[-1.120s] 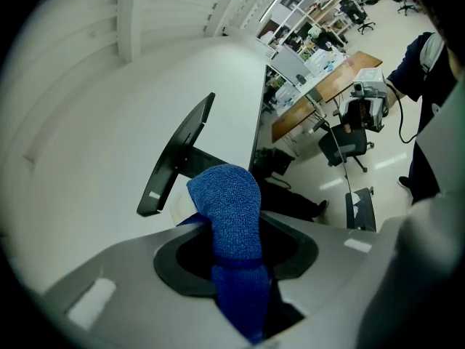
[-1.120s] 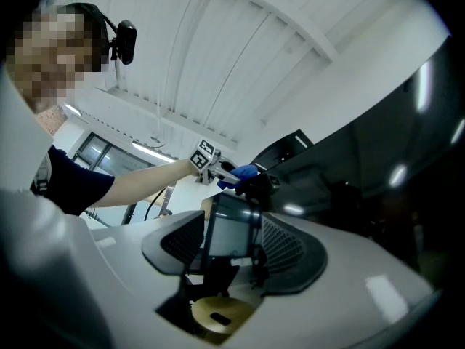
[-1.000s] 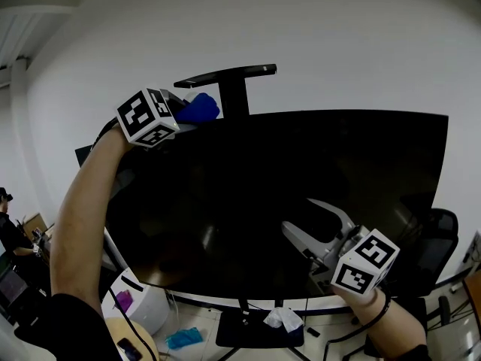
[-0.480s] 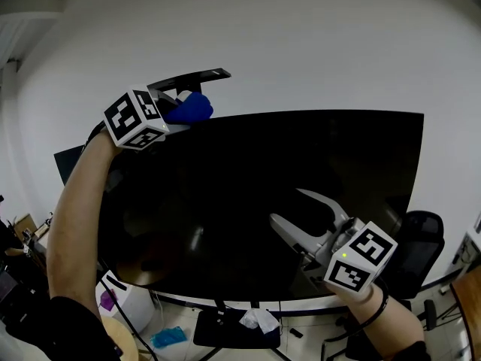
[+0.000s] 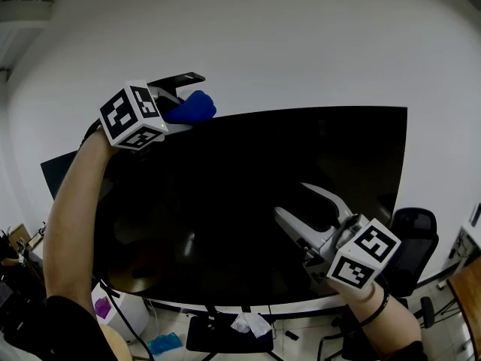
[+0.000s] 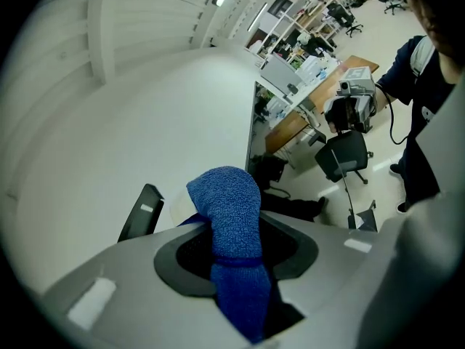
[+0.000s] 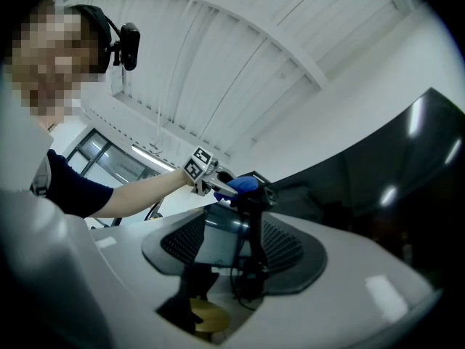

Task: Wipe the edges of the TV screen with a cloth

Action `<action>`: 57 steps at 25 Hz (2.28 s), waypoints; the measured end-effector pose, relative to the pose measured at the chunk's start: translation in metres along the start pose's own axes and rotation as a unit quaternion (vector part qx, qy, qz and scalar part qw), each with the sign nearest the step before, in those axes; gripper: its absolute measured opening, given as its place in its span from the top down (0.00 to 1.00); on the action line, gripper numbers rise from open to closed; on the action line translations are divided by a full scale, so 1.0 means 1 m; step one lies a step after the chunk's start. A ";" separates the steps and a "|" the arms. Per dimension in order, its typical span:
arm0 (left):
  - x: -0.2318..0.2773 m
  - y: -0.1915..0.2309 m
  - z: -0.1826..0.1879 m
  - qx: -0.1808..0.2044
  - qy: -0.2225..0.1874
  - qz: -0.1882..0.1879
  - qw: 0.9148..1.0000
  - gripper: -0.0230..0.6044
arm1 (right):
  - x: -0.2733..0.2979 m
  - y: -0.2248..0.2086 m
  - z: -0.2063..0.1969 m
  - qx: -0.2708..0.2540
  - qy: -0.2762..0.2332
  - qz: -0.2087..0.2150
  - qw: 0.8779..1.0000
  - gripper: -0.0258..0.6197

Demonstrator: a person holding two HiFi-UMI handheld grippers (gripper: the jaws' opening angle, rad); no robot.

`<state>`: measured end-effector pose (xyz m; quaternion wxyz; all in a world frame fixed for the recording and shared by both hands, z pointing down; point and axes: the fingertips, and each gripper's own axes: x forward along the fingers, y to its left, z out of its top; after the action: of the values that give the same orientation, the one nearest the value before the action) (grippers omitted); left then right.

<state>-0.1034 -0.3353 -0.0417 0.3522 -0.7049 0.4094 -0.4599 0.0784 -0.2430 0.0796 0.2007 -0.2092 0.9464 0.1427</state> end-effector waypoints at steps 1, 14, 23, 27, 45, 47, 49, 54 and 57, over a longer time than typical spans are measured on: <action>0.003 -0.001 0.007 0.000 -0.001 0.001 1.000 0.74 | -0.005 -0.005 0.003 -0.001 -0.001 0.001 1.000 0.57; 0.055 -0.022 0.133 -0.006 0.005 -0.006 1.000 0.74 | -0.102 -0.091 0.035 0.005 0.008 0.014 1.000 0.57; 0.096 -0.038 0.231 0.005 -0.003 -0.014 1.000 0.74 | -0.175 -0.147 0.057 0.006 0.009 0.002 1.000 0.57; 0.111 -0.044 0.265 0.012 -0.010 -0.017 1.000 0.74 | -0.197 -0.165 0.064 0.006 0.008 -0.004 1.000 0.57; 0.144 -0.069 0.383 0.050 -0.055 -0.023 0.997 0.74 | -0.251 -0.185 0.094 -0.007 -0.008 -0.017 1.000 0.57; 0.167 -0.071 0.411 0.050 -0.057 -0.029 0.997 0.74 | -0.270 -0.210 0.096 -0.001 -0.007 -0.022 1.000 0.57; 0.178 -0.072 0.428 0.051 -0.061 -0.032 0.996 0.74 | -0.282 -0.222 0.097 0.001 -0.007 -0.026 1.000 0.57; 0.186 -0.083 0.463 0.058 -0.081 -0.030 0.995 0.74 | -0.304 -0.228 0.099 0.002 -0.009 -0.034 0.999 0.57; 0.190 -0.088 0.480 0.050 -0.107 -0.033 0.992 0.74 | -0.312 -0.232 0.102 0.002 -0.012 -0.039 0.999 0.57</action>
<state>0.4147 -0.4127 -0.0544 0.4135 -0.7445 0.3222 -0.4134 0.4758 -0.3037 0.0836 0.2180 -0.2436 0.9354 0.1349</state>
